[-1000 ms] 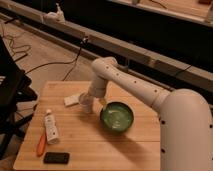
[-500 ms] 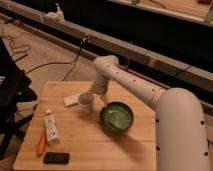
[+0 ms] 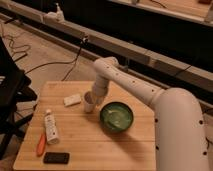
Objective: Place the ceramic cup in the ceramic bowl
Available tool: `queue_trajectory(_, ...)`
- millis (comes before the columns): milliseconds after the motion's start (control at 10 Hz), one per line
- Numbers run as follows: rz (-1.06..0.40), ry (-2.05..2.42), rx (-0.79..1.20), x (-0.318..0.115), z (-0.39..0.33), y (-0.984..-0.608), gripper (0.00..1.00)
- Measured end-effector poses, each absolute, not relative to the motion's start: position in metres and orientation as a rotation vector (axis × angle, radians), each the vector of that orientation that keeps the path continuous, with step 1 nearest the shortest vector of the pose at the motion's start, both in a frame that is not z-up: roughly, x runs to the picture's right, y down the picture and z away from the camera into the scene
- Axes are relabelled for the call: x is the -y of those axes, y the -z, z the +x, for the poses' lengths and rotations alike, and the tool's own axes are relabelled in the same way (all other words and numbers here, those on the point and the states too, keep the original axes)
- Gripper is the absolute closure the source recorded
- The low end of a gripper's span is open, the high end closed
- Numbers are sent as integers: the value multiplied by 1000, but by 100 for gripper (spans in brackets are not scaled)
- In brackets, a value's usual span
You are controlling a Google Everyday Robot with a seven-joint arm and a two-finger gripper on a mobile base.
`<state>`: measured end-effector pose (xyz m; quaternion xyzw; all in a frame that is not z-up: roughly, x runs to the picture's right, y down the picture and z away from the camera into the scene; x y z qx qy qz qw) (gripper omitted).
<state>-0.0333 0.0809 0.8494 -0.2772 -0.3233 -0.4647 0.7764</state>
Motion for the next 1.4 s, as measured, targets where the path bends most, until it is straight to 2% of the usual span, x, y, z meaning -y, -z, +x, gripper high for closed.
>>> queue_trajectory(200, -581, 1009, 664, -68, -14, -838, 100)
queue_trajectory(800, -474, 1002, 544, -19, 80, -781, 100)
queue_trajectory(1100, -484, 929, 527, -26, 126, -765, 100)
queue_trajectory(1400, -567, 851, 589, -63, 143, -764, 98)
